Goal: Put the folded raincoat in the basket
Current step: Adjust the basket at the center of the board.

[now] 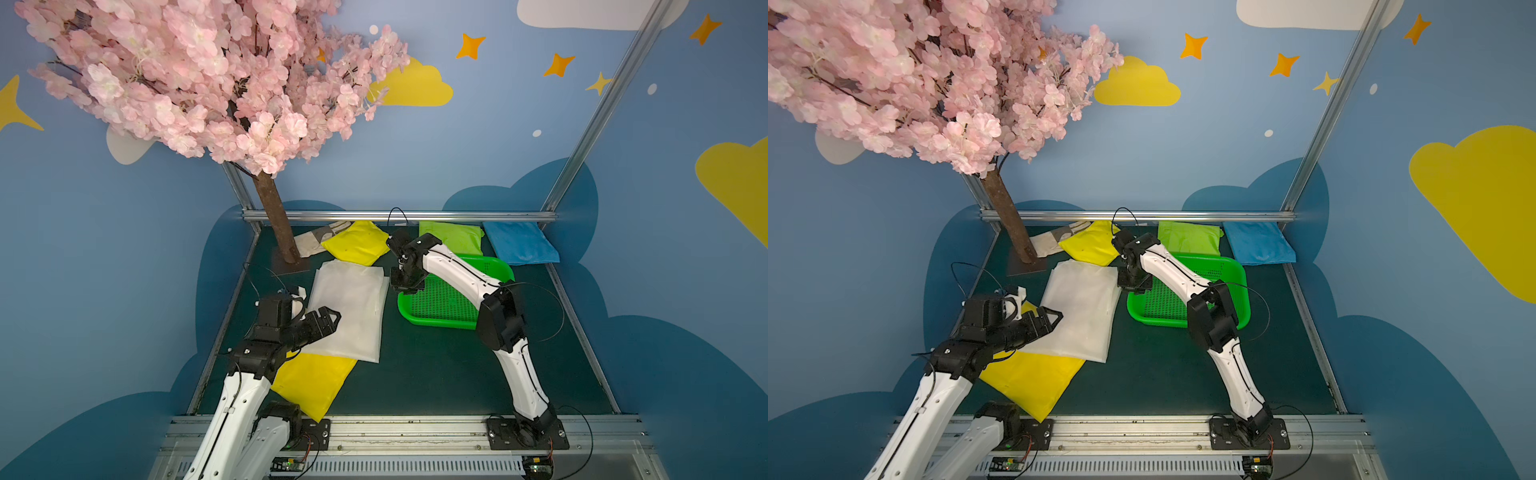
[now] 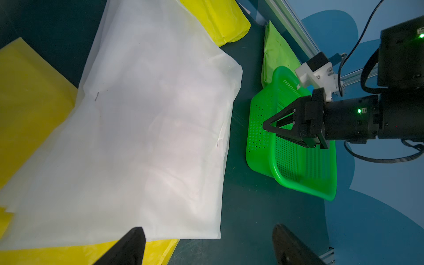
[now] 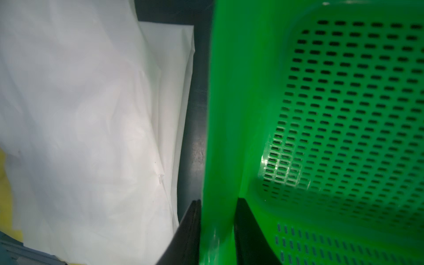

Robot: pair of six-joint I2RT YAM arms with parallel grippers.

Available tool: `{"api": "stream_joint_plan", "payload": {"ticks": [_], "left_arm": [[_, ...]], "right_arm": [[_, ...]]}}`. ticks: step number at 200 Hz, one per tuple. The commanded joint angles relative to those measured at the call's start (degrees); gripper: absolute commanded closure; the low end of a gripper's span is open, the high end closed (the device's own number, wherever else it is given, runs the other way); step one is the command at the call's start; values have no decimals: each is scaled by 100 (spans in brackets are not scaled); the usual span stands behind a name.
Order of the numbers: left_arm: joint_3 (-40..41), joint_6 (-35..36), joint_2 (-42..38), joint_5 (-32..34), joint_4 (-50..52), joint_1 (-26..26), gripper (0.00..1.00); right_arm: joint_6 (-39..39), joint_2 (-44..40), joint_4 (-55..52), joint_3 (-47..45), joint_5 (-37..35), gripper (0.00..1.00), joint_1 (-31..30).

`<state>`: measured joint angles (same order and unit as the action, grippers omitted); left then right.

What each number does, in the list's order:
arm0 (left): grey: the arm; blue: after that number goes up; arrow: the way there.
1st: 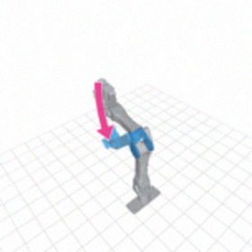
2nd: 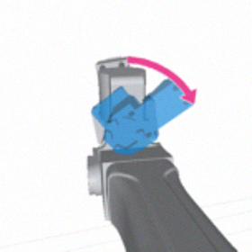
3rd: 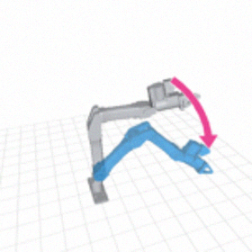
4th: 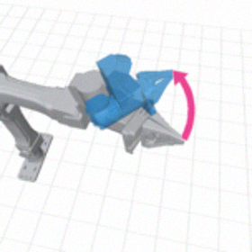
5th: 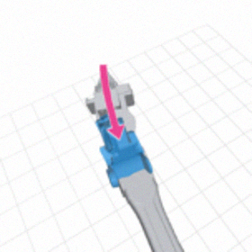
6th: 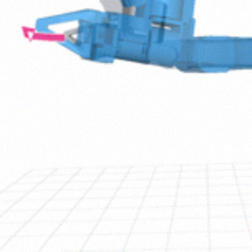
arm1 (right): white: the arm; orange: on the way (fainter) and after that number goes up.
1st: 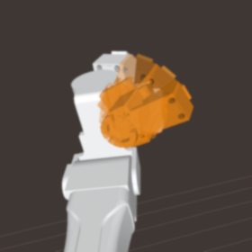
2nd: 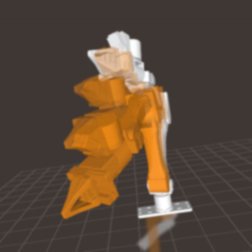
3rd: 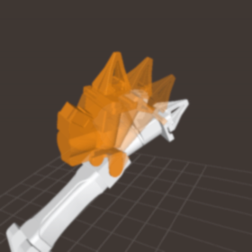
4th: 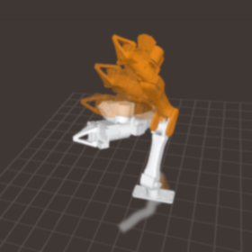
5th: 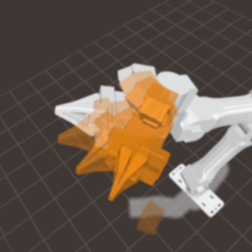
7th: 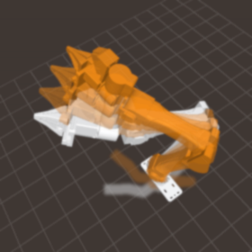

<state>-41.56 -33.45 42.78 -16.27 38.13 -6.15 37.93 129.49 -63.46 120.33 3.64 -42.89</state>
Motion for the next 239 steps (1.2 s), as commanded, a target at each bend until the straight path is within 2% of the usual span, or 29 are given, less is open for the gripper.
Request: {"api": "stream_joint_plan", "payload": {"ticks": [1,22,51,98,134,168,181,192,200,210,226,239], "left_arm": [[19,10,-77,45,90,-35,10],[27,-8,-86,36,84,-44,10],[34,-30,-69,28,85,-53,10],[58,-76,-77,71,74,-130,10],[55,-84,-92,107,81,-158,10],[60,-106,-103,159,89,-191,10],[69,-123,-120,202,81,-208,9],[89,-188,-128,257,77,-229,7],[112,-249,-146,256,57,-237,2],[167,-401,-144,560,43,-245,0],[383,-924,-148,841,49,-246,0],[648,-1194,-130,628,-115,-238,0]], "right_arm": [[-253,-529,7,-803,72,76,-127],[-175,-1159,445,-1775,72,76,-225],[11,-1758,716,-2623,107,77,-369],[954,-2463,1519,-3668,163,78,-792],[1516,-2438,1791,-3528,24,70,-1196],[1439,-2139,1643,-3062,202,66,-1392],[1367,-2209,1580,-3051,29,60,-1426],[1224,-2292,1479,-3014,-112,48,-1424],[1080,-2365,1381,-2946,-237,39,-1424],[809,-2484,1322,-2881,-350,30,-1423],[369,-2710,1287,-2805,-523,23,-1416],[-42,-2956,1334,-2826,-709,17,-1423]]}}
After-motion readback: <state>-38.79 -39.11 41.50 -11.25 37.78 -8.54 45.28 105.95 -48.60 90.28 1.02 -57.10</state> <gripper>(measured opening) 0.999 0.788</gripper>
